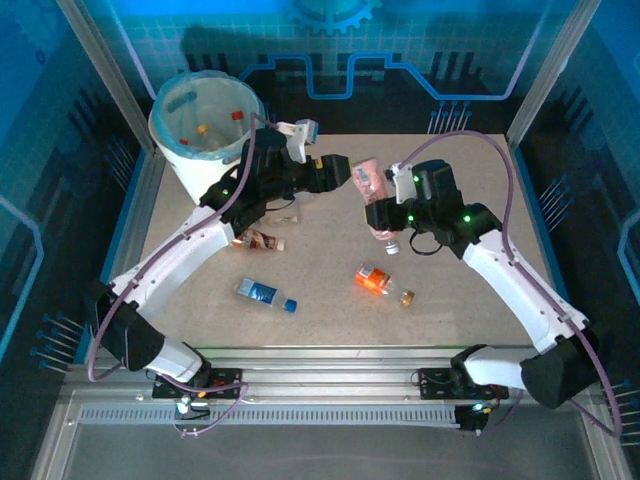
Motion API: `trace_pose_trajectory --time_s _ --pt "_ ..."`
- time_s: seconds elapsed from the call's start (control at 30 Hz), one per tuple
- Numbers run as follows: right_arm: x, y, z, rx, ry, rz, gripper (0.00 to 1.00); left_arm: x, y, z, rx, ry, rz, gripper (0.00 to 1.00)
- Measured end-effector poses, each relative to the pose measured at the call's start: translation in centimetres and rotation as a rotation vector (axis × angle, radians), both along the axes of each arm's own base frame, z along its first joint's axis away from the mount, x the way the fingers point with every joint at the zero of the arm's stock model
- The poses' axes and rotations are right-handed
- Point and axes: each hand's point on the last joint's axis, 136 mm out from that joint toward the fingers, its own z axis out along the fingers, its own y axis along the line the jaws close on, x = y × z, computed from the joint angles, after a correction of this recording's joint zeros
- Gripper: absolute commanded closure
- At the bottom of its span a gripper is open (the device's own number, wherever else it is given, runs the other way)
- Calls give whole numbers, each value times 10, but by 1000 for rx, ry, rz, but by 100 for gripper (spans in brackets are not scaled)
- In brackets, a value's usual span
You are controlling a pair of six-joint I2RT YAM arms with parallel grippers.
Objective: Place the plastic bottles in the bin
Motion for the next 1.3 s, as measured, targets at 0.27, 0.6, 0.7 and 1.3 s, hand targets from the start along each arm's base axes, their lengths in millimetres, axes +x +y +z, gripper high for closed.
trace_pose_trajectory --time_s 0.27,0.6,0.7,1.3 --pt "-26 32 7 30 -47 124 51 -6 -8 -5 -70 69 -35 32" --pt "-32 38 10 26 -72 140 49 -9 -12 -3 -109 89 -54 31" --pt "-33 41 11 29 -77 149 49 -10 -13 -4 -110 93 -63 27" --pt "-33 48 17 39 -111 163 47 -17 -22 -10 -130 140 -120 24"
